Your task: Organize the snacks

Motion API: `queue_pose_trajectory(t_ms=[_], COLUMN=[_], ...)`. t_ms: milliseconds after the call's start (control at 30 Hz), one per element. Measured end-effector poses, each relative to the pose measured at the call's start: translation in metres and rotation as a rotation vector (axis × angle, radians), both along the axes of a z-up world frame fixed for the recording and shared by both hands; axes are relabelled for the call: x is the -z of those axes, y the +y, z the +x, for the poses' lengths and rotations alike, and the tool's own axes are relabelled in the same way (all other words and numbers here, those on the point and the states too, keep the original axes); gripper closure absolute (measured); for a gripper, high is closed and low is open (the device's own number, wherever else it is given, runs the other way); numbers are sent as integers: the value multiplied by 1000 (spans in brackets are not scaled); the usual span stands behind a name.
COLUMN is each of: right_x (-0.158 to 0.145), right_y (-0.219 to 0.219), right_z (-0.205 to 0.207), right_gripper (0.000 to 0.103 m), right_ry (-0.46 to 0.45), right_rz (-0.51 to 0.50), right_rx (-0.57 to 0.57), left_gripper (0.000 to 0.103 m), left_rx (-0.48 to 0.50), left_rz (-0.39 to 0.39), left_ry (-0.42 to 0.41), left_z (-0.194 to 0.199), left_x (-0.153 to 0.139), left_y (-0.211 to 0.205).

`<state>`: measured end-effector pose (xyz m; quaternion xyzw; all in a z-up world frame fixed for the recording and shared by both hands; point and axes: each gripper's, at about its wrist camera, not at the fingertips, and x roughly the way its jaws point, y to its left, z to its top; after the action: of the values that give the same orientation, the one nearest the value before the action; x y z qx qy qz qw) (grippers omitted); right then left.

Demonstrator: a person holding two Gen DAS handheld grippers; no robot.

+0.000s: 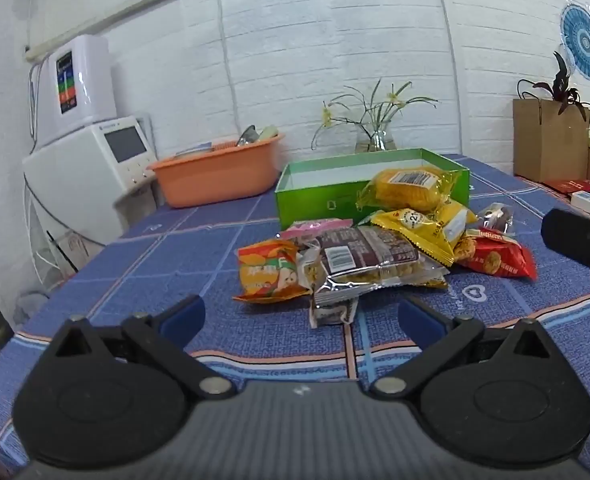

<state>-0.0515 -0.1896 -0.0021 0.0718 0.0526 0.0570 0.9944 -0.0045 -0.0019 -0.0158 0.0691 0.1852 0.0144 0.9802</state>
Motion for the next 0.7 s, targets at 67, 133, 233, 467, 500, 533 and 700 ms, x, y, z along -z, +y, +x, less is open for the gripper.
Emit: queue_pose_trajectory(t_ms=[67,133,233,467,500,533,700], right_x=[0,-2,-2,3,3,3,4], right_y=[5,10,13,15,15,14,12], right_z=[1,4,6,6,6,6,8], right_gripper=[0,0,0,0,0,0,0], right_ry=[26,66,97,133,138,142,164], right_rz=[-27,-69,-117,-118,-110,-102,-93], right_rx=[5,44,76,106,108,106,106], left_gripper=[0,0,0,0,0,0,0], left_rx=[14,26,28,30,25,21,16], left_rz=[6,7,7,-106,-109,-108,-63], left_ry=[-19,-11,2,79,84,90,100], left_z=[-2,-2,-1,6,6,7,5], left_x=[-1,-5,-6,-4,-3,-3,-2], left_y=[-1,-7,-12,-5,-5,-5,-9])
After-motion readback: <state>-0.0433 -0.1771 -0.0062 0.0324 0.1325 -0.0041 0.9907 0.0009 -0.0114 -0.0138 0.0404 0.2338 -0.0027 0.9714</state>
